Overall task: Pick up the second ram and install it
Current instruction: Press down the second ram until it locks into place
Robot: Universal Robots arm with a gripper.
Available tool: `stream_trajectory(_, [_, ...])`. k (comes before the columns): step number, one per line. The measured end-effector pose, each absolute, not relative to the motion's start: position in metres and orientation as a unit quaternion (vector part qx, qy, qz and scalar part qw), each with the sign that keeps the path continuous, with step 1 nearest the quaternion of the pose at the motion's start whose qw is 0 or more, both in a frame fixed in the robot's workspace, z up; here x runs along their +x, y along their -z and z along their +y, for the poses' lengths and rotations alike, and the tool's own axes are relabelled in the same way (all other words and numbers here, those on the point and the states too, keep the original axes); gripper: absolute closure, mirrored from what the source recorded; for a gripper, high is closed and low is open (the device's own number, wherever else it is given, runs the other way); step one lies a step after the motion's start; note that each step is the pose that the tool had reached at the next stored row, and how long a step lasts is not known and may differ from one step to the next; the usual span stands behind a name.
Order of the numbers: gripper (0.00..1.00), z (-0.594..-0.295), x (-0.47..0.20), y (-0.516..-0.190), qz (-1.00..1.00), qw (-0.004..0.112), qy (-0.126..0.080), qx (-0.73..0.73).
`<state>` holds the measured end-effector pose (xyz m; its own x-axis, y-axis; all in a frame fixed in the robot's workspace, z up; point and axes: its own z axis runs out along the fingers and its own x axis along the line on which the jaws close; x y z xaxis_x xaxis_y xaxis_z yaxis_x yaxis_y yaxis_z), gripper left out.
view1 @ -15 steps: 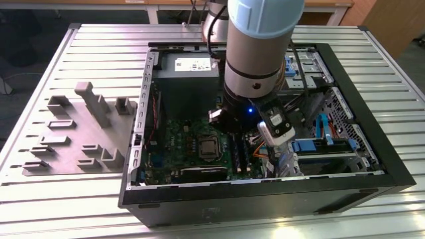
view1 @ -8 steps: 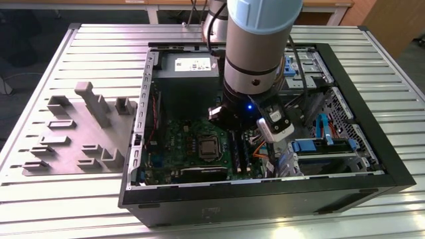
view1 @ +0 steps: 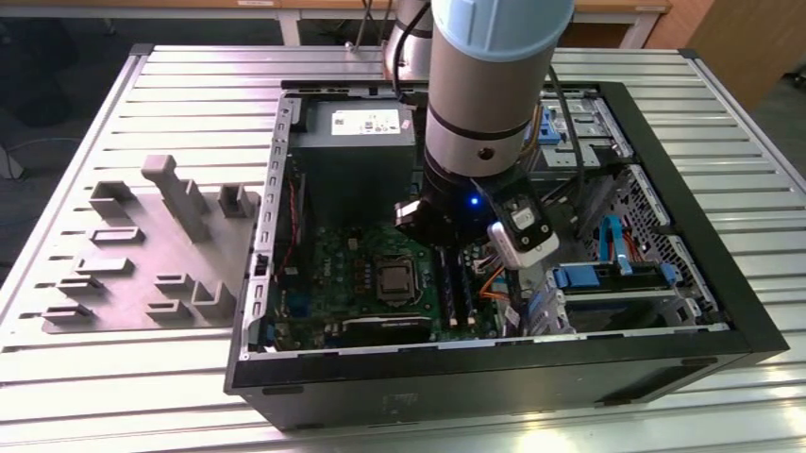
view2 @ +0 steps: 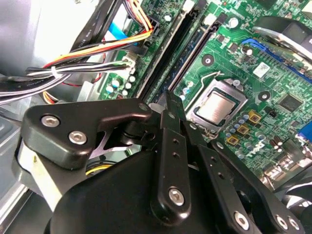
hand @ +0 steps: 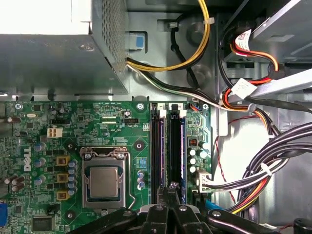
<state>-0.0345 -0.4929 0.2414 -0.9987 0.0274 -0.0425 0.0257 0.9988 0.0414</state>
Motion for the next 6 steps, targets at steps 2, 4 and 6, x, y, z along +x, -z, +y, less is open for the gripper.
stream_trajectory(2, [0.89,-0.4929,-0.0345,-0.2415,0.999,0.022,-0.02,0.013])
stream_trajectory(4, [0.89,-0.4929,-0.0345,-0.2423,0.999,0.022,-0.02,0.013])
stream_trajectory(6, [0.89,-0.4929,-0.0345,-0.2424,0.999,0.022,-0.02,0.013])
